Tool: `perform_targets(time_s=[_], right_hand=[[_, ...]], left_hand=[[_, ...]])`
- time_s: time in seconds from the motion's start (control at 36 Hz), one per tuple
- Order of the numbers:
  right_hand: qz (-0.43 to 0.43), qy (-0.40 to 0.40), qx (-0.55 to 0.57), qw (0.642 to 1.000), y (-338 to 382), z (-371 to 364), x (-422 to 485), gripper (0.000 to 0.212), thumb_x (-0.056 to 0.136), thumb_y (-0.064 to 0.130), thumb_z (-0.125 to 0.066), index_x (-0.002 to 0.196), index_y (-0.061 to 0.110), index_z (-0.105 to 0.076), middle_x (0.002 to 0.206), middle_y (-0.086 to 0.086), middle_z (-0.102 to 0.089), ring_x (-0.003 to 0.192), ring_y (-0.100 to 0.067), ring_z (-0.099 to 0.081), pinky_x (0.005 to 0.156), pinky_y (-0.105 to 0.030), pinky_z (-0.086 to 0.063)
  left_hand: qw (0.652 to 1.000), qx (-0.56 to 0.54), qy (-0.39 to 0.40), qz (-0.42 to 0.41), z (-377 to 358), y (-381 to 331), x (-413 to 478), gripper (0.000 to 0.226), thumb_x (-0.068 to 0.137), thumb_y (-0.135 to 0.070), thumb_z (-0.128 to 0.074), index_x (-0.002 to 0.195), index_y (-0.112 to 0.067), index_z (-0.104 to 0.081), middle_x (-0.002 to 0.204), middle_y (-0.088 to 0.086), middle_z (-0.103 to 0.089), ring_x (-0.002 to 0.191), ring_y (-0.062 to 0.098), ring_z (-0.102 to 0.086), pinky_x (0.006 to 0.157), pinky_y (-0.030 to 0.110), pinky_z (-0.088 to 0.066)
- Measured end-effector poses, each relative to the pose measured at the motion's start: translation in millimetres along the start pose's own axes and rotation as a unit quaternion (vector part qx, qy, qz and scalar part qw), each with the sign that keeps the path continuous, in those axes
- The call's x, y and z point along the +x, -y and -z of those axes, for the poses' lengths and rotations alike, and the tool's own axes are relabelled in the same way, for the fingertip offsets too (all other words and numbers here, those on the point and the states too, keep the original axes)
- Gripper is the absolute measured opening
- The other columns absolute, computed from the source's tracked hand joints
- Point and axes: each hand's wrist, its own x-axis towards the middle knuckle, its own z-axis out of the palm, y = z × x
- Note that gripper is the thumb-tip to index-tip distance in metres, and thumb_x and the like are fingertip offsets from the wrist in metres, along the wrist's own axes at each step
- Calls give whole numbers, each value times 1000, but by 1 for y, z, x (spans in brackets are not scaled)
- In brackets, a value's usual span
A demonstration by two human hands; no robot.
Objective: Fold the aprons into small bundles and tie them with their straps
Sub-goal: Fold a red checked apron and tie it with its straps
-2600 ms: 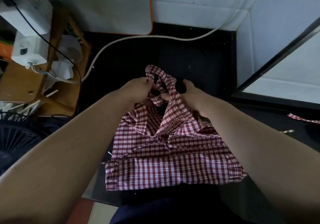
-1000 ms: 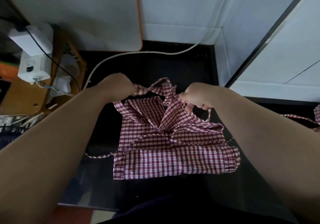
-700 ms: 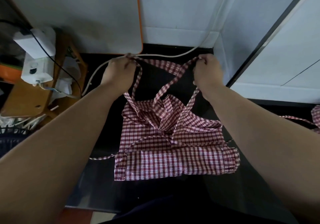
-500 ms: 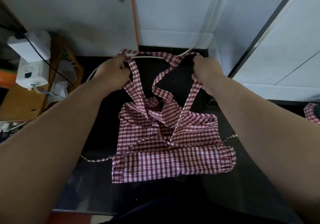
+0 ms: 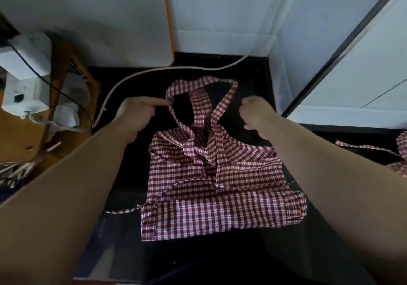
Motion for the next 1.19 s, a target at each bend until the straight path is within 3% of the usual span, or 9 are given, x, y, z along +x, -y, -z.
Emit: perform_targets(time_s=[0.22, 0.31, 0.42, 0.56, 0.64, 0.78, 0.89, 1.03, 1.19], right_hand=[[25, 72, -112, 991, -37, -29, 22, 47, 98, 19, -48, 143, 7, -40, 141, -14, -47, 122, -29, -51, 94, -31, -42], [25, 103, -132, 986, -40, -38, 27, 54, 98, 34, -48, 145, 10, -36, 147, -10, -42, 130, -27, -44, 103, -31, -37], [-1, 139, -55, 989, -41, -42, 32, 57, 95, 39, -55, 143, 12, -40, 141, -7, -48, 118, -22, -51, 97, -28, -41], [-41, 188, 44, 980, -38, -41, 37, 39, 87, 45, -64, 111, 15, -67, 111, -2, -65, 107, -20, -57, 100, -34, -44], [-63, 209, 131, 967, -33, -35, 41, 33, 87, 38, -66, 115, 19, -63, 124, -2, -60, 118, -22, -52, 98, -35, -44], [-128, 281, 128, 942, -31, -31, 42, 24, 91, 10, -57, 115, 11, -61, 116, -7, -65, 87, -20, -54, 60, -27, -40], [-119, 237, 180, 947, -31, -36, 41, 39, 76, -6, -52, 113, 1, -63, 114, -16, -66, 106, -30, -62, 98, -44, -48], [-78, 230, 262, 934, -33, -40, 41, 84, 75, -26, -28, 142, 24, -42, 133, -13, -54, 122, -31, -53, 104, -49, -43], [-11, 237, 118, 964, -32, -42, 35, 36, 92, 0, -55, 124, 15, -60, 110, -6, -66, 96, -17, -64, 86, -28, -52]], left_hand=[[960, 268, 82, -10, -34, 37, 12, 39, 103, -29, -39, 140, -20, -48, 138, 5, -52, 106, 16, -55, 78, 24, -39], [947, 298, 111, -45, -44, 38, 15, 42, 101, -31, -46, 140, -16, -46, 135, 6, -54, 114, 21, -54, 83, 25, -40], [925, 320, 196, -55, -48, 36, 17, 32, 93, -25, -59, 121, -10, -55, 106, 3, -59, 91, 15, -56, 67, 19, -43], [954, 223, 199, -1, -52, 30, 21, 22, 87, -32, -68, 105, -19, -63, 97, -5, -61, 88, 11, -58, 73, 22, -46], [972, 158, 173, -2, -52, 27, 22, 18, 91, -32, -64, 106, -20, -64, 103, -4, -62, 95, 13, -59, 79, 25, -46], [993, 19, 107, 45, -44, 25, 24, 16, 94, -27, -60, 109, -25, -61, 106, -1, -65, 96, 16, -64, 89, 34, -52], [996, -10, 71, 56, -38, 25, 22, 14, 92, -12, -57, 97, -23, -63, 101, 7, -68, 93, 22, -66, 88, 39, -55], [994, -62, 60, 66, -34, 22, 20, 16, 90, -10, -59, 94, -24, -66, 98, 4, -70, 91, 20, -68, 85, 36, -56], [993, -5, 105, 45, -35, 23, 17, 7, 89, -23, -68, 96, -24, -67, 98, -2, -70, 90, 13, -67, 78, 25, -53]])
